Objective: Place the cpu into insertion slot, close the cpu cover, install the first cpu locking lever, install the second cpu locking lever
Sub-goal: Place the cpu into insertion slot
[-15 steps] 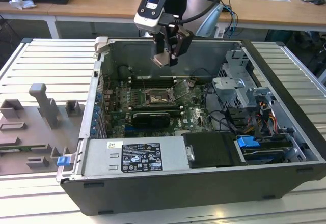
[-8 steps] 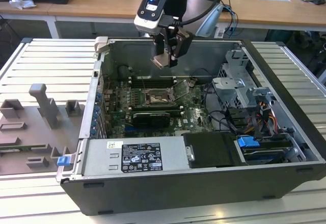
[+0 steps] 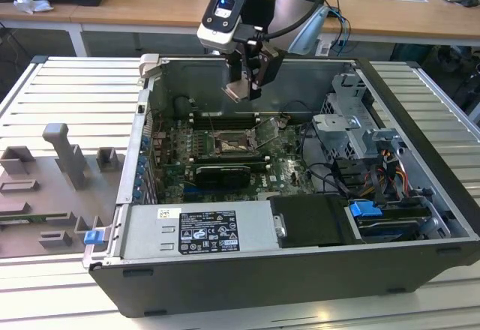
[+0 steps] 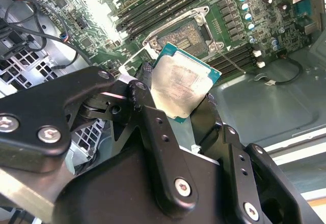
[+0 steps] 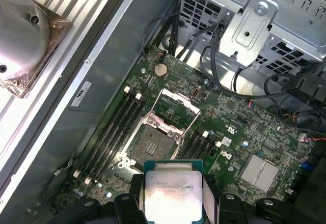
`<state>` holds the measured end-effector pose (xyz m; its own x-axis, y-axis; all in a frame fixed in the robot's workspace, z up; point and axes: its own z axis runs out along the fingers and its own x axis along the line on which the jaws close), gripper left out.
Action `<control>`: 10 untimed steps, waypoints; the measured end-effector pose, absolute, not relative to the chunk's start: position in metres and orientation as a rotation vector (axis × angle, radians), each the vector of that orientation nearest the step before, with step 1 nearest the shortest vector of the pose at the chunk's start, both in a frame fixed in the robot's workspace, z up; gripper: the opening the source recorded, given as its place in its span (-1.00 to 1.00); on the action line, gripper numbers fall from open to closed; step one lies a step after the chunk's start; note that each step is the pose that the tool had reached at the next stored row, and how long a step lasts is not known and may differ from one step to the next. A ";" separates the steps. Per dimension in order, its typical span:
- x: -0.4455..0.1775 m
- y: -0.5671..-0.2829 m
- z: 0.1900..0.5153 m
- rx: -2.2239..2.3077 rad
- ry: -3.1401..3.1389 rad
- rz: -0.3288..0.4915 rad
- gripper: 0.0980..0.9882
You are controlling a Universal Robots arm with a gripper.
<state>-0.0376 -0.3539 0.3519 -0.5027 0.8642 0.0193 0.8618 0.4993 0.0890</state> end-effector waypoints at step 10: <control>-0.038 -0.354 0.351 1.557 2.693 0.135 0.00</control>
<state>-0.0376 -0.3539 0.3507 -0.4994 0.8662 0.0193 0.8638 0.4960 0.0890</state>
